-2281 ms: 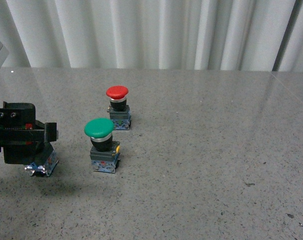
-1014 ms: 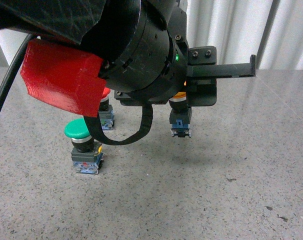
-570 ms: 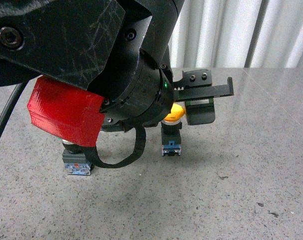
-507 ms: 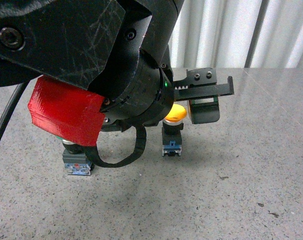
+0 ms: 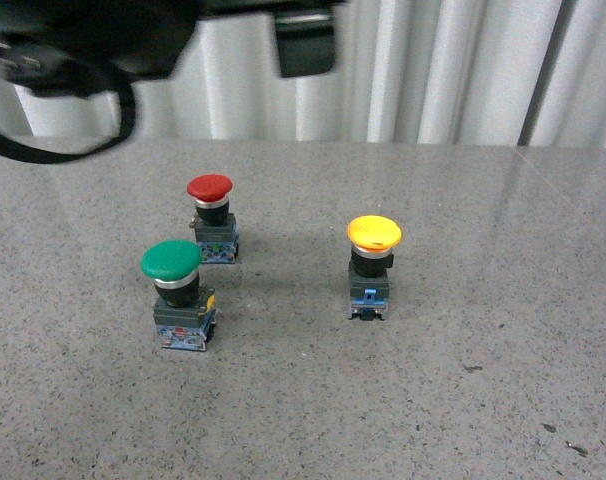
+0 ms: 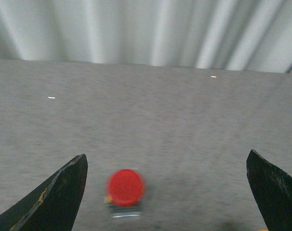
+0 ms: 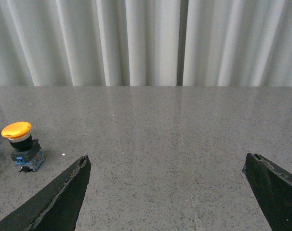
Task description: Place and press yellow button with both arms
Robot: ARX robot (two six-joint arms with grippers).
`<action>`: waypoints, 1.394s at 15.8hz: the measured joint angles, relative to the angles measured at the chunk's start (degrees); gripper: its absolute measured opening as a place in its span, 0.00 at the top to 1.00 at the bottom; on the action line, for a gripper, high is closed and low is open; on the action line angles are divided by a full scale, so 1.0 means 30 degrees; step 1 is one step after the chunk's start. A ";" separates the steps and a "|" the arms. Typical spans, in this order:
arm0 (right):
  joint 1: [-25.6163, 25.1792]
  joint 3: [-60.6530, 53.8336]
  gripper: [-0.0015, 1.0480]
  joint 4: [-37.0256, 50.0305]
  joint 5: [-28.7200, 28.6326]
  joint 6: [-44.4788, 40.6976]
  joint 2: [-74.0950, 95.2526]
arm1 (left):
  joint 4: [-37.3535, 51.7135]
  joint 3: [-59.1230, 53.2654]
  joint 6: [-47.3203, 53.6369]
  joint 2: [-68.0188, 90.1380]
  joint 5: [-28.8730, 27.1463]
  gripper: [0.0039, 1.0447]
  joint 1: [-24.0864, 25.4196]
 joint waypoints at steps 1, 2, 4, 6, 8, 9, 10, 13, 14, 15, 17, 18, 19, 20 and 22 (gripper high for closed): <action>0.0000 0.0000 0.06 0.0000 0.0000 0.0000 0.0000 | 0.0350 -0.1100 0.1064 -0.1297 -0.0750 0.06 0.0947; 0.0000 0.0000 0.06 0.0000 0.0000 0.0000 0.0000 | 0.0903 -0.2127 0.2011 -0.2419 -0.1290 0.06 0.1632; 0.0000 0.0000 0.06 0.0000 0.0000 0.0000 0.0000 | 0.1450 -0.4401 0.4648 -0.6076 -0.1311 0.06 0.2790; 0.0000 0.0000 0.06 0.0000 0.0000 0.0000 0.0000 | 0.1268 -0.6003 0.6929 -0.9704 -0.1137 0.06 0.3548; 0.0000 0.0000 0.06 0.0000 0.0000 0.0000 0.0000 | 0.1785 -0.8335 0.7541 -1.3391 0.0466 0.15 0.4401; 0.0000 0.0000 0.06 0.0000 0.0000 0.0000 0.0000 | 0.1712 -0.9683 0.6302 -1.4950 0.1486 0.26 0.4524; 0.0000 0.0000 0.06 -0.0007 0.0007 0.0000 0.0000 | 0.1450 -1.1701 0.5348 -1.6939 0.2033 0.38 0.4896; 0.0000 0.0000 0.06 0.0000 0.0007 0.0000 0.0000 | 0.1865 -1.4171 0.4590 -1.9227 0.3373 0.69 0.6397; 0.0000 0.0000 0.06 0.0000 0.0000 0.0000 0.0000 | 0.1902 -1.4855 0.4415 -1.9744 0.3883 0.81 0.6783; 0.0000 0.0000 0.06 0.0000 0.0000 0.0000 0.0000 | 0.1894 -1.5336 0.4386 -2.0145 0.4255 0.90 0.7060; 0.0000 0.0000 0.06 0.0000 0.0007 0.0000 0.0000 | 0.1872 -1.6109 0.4313 -2.1012 0.4809 0.99 0.7679; 0.0000 0.0000 0.06 0.0000 0.0000 0.0000 0.0000 | 0.1727 -1.6436 0.4313 -2.1500 0.5384 0.99 0.8255; 0.0000 0.0000 0.06 0.0007 0.0000 0.0000 0.0000 | 0.1588 -1.6844 0.4320 -2.2068 0.6907 0.99 0.9675; 0.0000 0.0000 0.06 0.0007 0.0007 0.0007 0.0000 | 0.1494 -1.7063 0.4291 -2.2338 0.6856 0.99 1.0061; 0.0000 0.0000 0.06 0.0007 0.0000 0.0000 0.0000 | 0.1217 -1.7500 0.4291 -2.3037 0.7140 0.99 0.9850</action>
